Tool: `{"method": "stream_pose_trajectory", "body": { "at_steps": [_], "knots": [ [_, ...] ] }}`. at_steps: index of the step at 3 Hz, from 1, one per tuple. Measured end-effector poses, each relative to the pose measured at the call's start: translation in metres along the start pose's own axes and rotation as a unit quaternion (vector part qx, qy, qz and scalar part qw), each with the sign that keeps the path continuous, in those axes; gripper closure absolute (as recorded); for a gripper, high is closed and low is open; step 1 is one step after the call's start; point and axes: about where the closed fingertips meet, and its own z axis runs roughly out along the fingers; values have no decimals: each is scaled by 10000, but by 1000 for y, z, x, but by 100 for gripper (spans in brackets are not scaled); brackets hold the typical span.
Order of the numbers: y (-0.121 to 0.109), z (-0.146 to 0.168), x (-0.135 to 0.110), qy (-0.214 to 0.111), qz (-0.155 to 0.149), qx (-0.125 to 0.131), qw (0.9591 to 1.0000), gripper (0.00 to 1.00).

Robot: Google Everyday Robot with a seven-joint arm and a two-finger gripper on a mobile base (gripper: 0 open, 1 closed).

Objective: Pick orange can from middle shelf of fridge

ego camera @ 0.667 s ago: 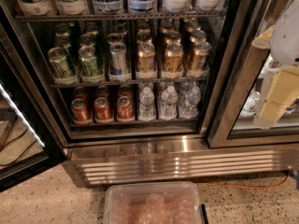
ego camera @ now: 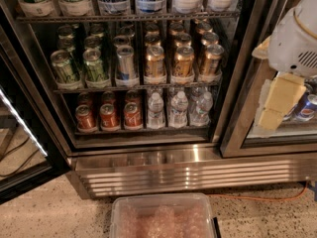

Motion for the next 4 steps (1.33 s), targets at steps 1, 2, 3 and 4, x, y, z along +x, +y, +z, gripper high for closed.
{"method": "stream_pose_trajectory", "body": {
  "at_steps": [1, 2, 3, 4],
  "knots": [
    [0, 1, -1, -7, 4, -11, 10000, 0],
    [6, -2, 0, -141, 12, 137, 9998, 0],
    [3, 39, -31, -839, 138, -58, 9964, 0],
    [-13, 78, -92, -1618, 286, -464, 9853, 0]
  ]
}}
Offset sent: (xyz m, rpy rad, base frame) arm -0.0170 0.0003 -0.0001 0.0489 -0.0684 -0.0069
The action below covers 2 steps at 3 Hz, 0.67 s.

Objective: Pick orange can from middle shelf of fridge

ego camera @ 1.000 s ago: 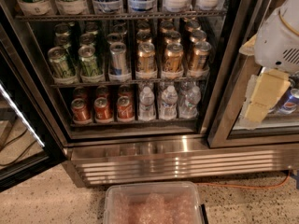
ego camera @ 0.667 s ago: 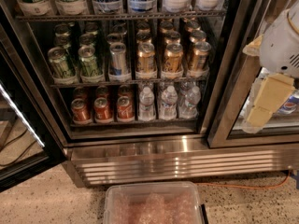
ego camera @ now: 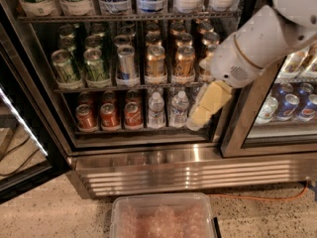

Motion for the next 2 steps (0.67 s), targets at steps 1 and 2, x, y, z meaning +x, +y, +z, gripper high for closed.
{"method": "stream_pose_trajectory", "body": {
  "at_steps": [1, 2],
  "knots": [
    [10, -3, 21, 235, 64, 1, 9997, 0],
    [20, -18, 26, 213, -149, 346, 9991, 0]
  ]
}}
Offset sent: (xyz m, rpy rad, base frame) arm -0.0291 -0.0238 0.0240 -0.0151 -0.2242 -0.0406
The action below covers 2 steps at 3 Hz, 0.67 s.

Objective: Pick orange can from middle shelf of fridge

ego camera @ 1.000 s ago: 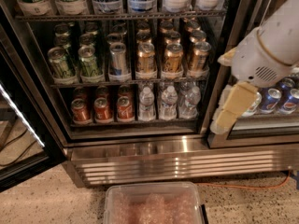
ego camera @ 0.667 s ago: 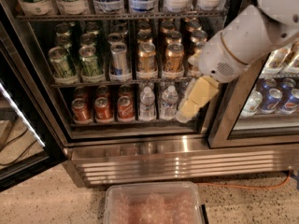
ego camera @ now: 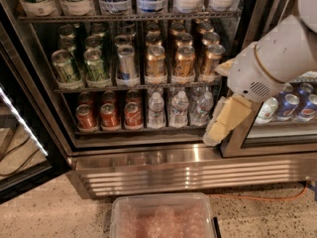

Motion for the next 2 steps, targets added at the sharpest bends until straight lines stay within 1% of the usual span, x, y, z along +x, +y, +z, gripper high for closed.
{"method": "stream_pose_trajectory", "body": {
  "at_steps": [1, 2],
  "knots": [
    [-25, 22, -15, -737, 349, 120, 9966, 0],
    [-25, 22, -15, -737, 348, 120, 9966, 0]
  ]
}}
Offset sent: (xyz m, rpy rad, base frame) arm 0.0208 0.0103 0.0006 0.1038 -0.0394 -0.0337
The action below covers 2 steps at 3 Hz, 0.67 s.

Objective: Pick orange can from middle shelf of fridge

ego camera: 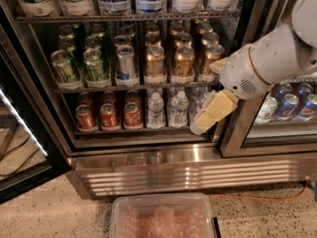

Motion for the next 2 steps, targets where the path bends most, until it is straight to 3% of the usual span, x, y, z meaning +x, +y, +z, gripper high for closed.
{"method": "stream_pose_trajectory", "body": {
  "at_steps": [1, 2],
  "knots": [
    [-6, 3, -3, -130, -50, 271, 9995, 0],
    [-28, 29, -12, -699, 102, 615, 9956, 0]
  ]
}}
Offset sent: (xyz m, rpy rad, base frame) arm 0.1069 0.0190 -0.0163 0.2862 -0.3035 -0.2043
